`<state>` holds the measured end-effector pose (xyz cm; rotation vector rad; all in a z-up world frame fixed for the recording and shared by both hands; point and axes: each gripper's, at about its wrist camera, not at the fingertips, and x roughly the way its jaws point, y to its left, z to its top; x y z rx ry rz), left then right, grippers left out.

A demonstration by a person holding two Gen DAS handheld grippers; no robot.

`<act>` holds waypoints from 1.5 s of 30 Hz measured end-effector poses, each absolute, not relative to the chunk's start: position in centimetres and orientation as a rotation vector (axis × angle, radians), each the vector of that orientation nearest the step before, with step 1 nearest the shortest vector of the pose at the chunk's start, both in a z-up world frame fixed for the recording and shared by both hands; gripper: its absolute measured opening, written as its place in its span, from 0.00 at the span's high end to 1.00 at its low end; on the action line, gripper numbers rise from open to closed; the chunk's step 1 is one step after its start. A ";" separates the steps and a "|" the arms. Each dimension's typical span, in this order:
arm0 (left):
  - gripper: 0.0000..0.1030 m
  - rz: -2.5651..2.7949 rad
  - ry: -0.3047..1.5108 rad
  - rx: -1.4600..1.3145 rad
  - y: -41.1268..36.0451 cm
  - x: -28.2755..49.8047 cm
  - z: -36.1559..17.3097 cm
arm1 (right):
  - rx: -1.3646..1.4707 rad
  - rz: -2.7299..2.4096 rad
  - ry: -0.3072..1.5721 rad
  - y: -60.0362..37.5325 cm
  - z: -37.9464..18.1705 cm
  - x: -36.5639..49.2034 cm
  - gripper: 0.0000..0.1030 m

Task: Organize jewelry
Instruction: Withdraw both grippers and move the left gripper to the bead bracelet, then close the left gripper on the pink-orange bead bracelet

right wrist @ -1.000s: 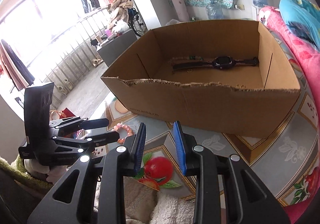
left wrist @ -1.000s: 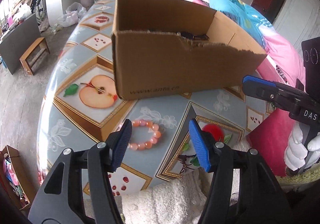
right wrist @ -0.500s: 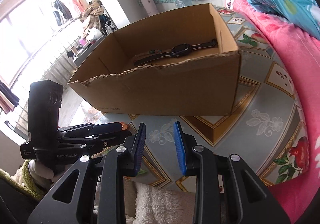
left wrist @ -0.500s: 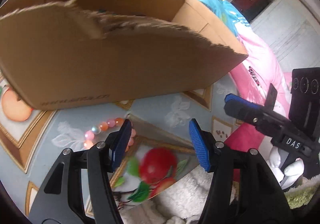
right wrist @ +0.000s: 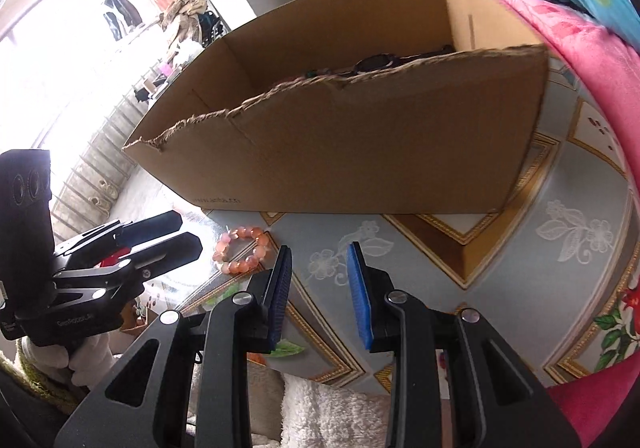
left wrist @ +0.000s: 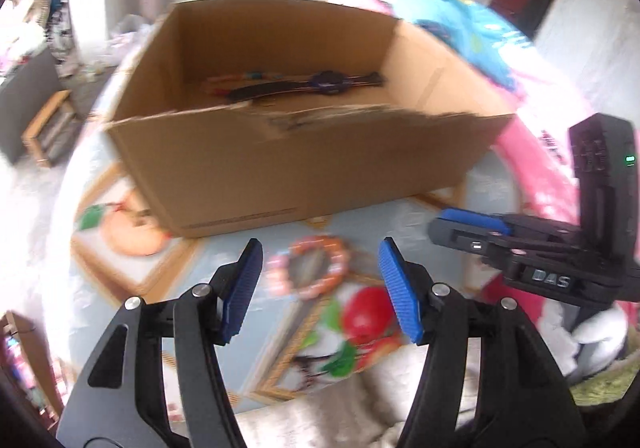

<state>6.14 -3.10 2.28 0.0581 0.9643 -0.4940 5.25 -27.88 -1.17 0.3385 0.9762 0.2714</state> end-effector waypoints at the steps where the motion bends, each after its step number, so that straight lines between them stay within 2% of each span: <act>1: 0.44 -0.452 0.972 0.078 -2.4 6.4 2.1 | 0.331 0.286 0.984 -27.3 -1.4 5.7 0.72; 17: 0.44 -0.295 1.079 0.161 -1.9 8.9 -0.9 | 0.188 0.338 1.035 -21.5 -3.0 8.9 0.74; 30: 0.44 -0.286 1.094 0.156 -2.3 10.1 -1.0 | 0.169 0.354 1.035 -21.5 -3.1 8.9 0.81; 45: 0.44 -0.305 1.089 0.166 -3.7 9.5 -1.6 | 0.184 0.289 1.056 -23.8 -3.2 7.7 0.82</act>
